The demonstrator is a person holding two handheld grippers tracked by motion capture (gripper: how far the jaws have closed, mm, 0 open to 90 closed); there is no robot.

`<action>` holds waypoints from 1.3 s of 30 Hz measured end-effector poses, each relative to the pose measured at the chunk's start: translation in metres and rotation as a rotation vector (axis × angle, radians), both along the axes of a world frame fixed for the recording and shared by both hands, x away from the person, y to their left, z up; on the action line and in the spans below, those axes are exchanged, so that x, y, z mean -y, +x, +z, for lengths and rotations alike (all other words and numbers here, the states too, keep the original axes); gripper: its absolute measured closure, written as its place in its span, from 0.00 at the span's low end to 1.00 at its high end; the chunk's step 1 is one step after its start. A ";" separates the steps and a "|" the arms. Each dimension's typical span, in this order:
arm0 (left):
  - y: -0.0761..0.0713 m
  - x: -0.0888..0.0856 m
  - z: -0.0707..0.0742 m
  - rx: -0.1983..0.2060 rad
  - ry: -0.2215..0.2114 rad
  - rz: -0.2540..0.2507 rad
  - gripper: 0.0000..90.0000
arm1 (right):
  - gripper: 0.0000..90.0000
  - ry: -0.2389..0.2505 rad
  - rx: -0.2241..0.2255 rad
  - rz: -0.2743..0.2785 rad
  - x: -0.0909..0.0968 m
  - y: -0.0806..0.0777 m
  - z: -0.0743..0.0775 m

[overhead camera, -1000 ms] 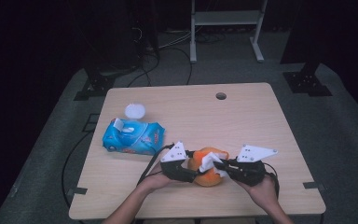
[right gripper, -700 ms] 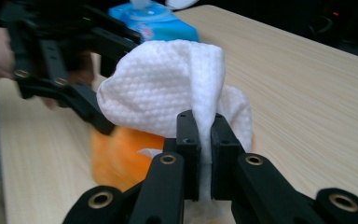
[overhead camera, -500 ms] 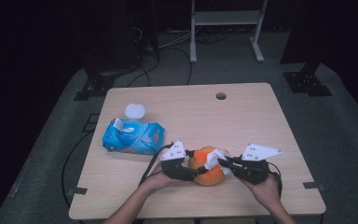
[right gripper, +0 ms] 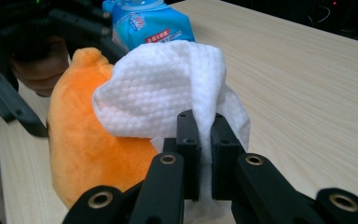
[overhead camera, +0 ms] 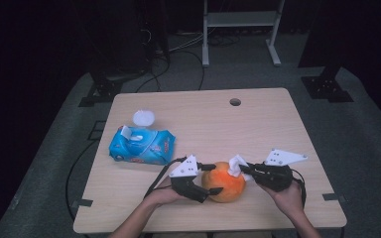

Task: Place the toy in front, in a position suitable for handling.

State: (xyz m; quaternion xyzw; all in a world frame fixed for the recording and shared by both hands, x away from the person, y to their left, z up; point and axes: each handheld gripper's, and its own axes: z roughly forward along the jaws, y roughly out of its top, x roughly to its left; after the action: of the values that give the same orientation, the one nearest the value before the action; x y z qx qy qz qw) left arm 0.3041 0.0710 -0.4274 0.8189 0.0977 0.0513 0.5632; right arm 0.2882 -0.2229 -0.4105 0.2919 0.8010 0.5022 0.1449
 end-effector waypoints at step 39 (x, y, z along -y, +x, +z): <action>-0.006 0.018 -0.007 0.005 0.007 0.029 0.39 | 0.94 0.001 0.029 0.174 -0.054 -0.018 0.027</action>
State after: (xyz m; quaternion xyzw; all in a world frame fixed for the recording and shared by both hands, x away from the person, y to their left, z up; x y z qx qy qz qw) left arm 0.2981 0.0534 -0.4348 0.8193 0.1080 0.0622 0.5597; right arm 0.2698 -0.1693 -0.3830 0.2137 0.8208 0.5177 0.1122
